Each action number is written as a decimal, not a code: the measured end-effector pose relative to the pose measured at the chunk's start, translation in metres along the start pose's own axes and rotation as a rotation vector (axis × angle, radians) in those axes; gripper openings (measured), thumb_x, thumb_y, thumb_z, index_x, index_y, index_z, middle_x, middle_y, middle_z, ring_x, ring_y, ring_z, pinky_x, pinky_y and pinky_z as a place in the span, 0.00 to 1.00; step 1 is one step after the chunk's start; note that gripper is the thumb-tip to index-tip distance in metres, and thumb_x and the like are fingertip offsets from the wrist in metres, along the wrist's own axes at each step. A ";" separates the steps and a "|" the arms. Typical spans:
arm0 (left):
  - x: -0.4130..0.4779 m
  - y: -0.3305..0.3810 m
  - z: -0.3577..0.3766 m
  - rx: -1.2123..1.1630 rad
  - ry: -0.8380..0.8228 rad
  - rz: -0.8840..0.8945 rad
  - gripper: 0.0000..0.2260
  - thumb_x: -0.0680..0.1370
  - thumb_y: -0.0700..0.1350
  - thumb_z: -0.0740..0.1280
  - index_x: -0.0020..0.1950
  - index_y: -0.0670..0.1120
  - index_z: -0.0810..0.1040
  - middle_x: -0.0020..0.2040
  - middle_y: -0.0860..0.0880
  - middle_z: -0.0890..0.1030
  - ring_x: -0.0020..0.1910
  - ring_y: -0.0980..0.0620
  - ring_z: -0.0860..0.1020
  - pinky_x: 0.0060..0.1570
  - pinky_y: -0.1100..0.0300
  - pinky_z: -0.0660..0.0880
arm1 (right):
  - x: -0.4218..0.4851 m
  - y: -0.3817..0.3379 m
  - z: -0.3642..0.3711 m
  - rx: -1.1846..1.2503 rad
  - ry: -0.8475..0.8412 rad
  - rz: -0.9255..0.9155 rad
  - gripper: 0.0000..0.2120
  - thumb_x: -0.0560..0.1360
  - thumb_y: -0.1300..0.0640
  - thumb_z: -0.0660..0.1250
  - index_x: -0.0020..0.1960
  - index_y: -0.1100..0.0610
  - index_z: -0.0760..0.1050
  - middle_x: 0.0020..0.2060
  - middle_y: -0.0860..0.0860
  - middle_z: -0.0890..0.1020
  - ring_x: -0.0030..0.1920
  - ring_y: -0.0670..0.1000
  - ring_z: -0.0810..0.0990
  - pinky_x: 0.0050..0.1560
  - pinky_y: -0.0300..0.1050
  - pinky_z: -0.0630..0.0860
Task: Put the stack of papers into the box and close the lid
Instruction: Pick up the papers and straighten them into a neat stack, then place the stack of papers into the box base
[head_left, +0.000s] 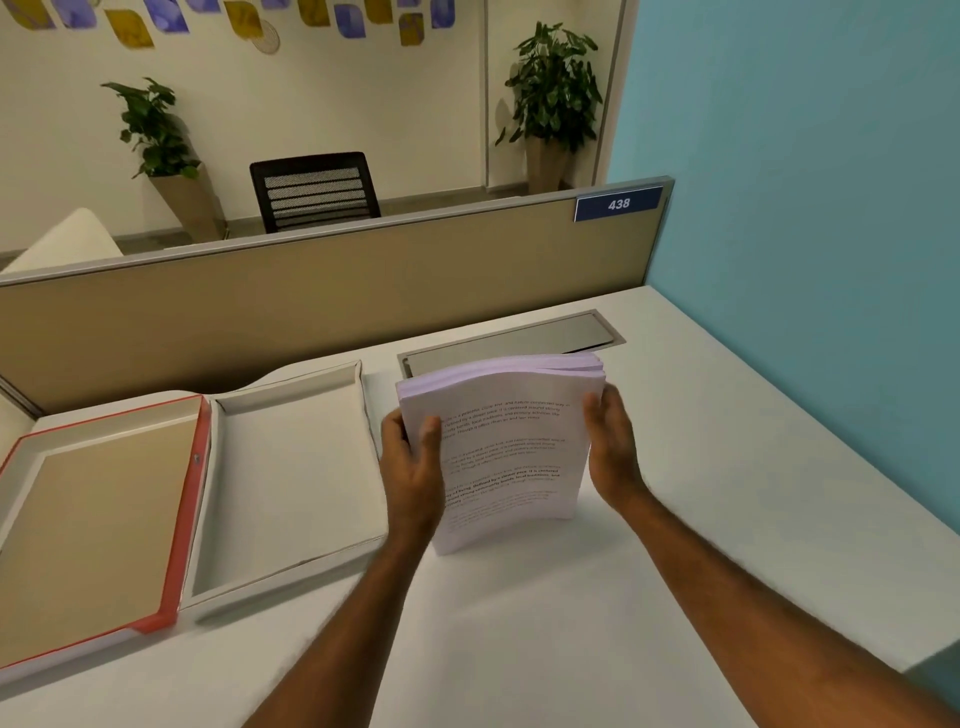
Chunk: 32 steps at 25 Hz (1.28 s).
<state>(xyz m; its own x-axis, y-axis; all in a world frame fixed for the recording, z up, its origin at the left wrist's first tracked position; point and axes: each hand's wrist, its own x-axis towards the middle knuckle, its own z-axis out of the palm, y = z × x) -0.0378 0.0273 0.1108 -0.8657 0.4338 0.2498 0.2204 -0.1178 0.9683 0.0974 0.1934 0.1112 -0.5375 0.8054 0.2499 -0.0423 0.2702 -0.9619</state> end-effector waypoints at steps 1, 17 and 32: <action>-0.010 -0.014 -0.002 0.035 -0.056 -0.014 0.14 0.79 0.55 0.62 0.60 0.51 0.66 0.53 0.53 0.78 0.51 0.55 0.80 0.43 0.62 0.81 | -0.009 0.013 -0.001 -0.027 -0.051 0.020 0.13 0.78 0.46 0.59 0.61 0.48 0.69 0.50 0.50 0.81 0.49 0.46 0.82 0.46 0.47 0.82; -0.031 -0.066 -0.017 0.152 -0.139 0.014 0.13 0.81 0.44 0.61 0.63 0.53 0.62 0.58 0.61 0.72 0.58 0.65 0.74 0.47 0.71 0.78 | -0.031 0.060 0.002 -0.139 -0.129 0.035 0.18 0.77 0.56 0.66 0.64 0.44 0.67 0.54 0.42 0.80 0.53 0.42 0.81 0.52 0.43 0.82; 0.023 -0.041 -0.055 0.387 -0.117 -0.055 0.10 0.81 0.52 0.59 0.57 0.48 0.67 0.51 0.52 0.77 0.46 0.55 0.80 0.38 0.66 0.78 | 0.015 0.015 0.036 -0.214 -0.250 0.080 0.11 0.79 0.52 0.63 0.58 0.55 0.68 0.54 0.50 0.81 0.49 0.49 0.83 0.46 0.43 0.83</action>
<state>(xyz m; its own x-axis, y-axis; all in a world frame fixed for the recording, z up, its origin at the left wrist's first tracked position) -0.0917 -0.0073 0.0766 -0.8290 0.5313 0.1748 0.3473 0.2441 0.9054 0.0584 0.1901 0.0969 -0.7234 0.6809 0.1143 0.1715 0.3376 -0.9255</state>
